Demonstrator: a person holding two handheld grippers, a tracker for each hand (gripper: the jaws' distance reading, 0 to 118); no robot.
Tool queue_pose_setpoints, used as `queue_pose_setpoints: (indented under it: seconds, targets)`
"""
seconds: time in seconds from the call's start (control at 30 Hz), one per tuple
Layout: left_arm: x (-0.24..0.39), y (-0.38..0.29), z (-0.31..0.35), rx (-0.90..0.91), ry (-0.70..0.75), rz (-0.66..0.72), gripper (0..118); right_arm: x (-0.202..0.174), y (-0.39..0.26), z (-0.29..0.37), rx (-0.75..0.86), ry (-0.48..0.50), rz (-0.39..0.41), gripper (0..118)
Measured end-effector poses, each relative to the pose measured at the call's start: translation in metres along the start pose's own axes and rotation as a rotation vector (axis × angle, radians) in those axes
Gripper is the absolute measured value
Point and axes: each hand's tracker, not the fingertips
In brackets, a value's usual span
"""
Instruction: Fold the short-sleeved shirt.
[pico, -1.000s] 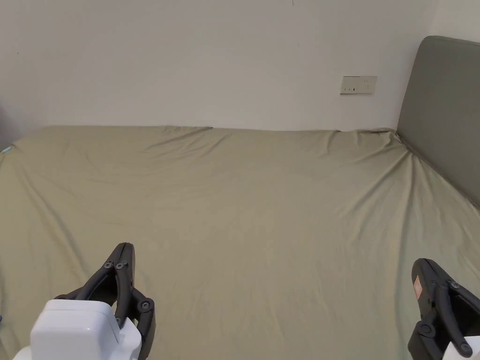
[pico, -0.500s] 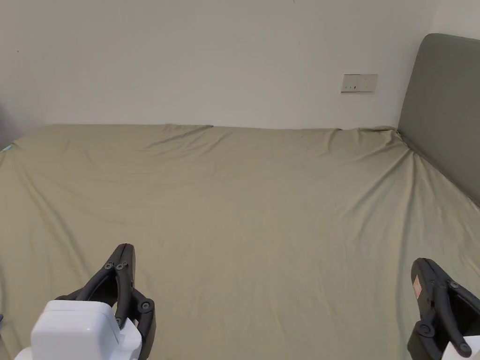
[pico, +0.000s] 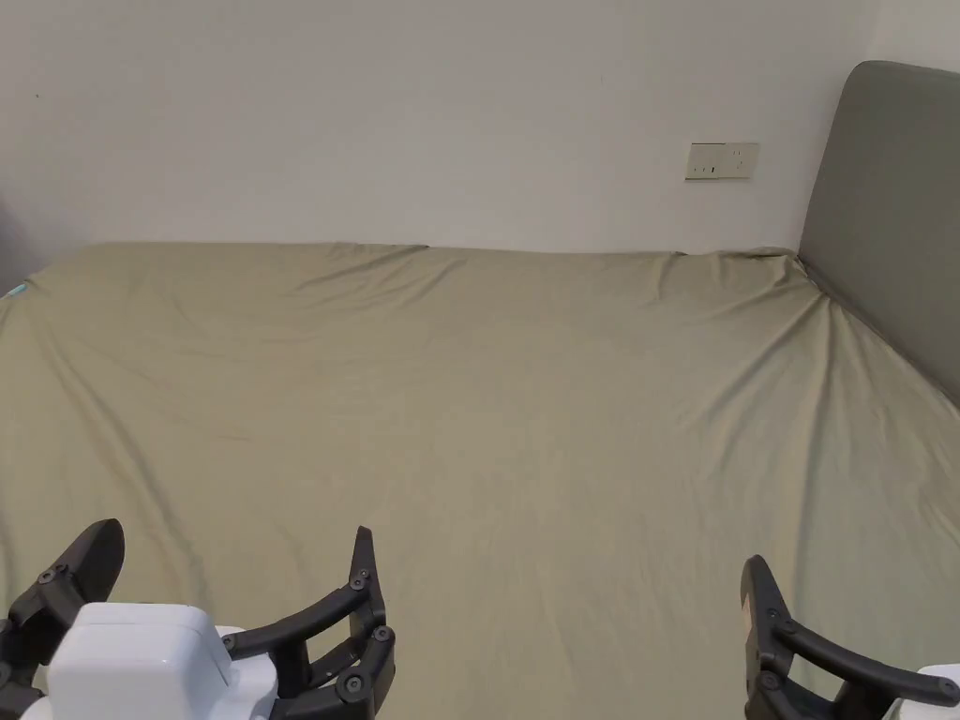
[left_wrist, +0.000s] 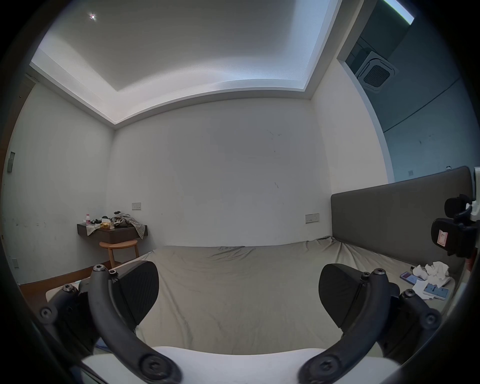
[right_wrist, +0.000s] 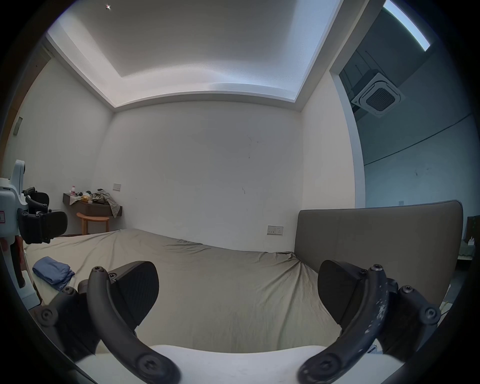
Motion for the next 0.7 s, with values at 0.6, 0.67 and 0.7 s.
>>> queue_pose_setpoints:
  seconds: [0.6,0.67,0.7]
  targets:
    - [0.0008,-0.0017,0.0003,-0.006,0.006,-0.003,118,-0.0012,-0.0025,-0.0013,-0.009,0.002,-0.001,118]
    - [0.0008,-0.0014,0.0003,-0.006,0.005,-0.003,118,-0.0013,-0.0029,-0.0015,-0.010,0.002,0.000,118]
    - [0.0007,-0.0013,0.0004,-0.005,0.005,-0.003,118,-0.0015,-0.0031,-0.0015,-0.011,0.002,0.000,118]
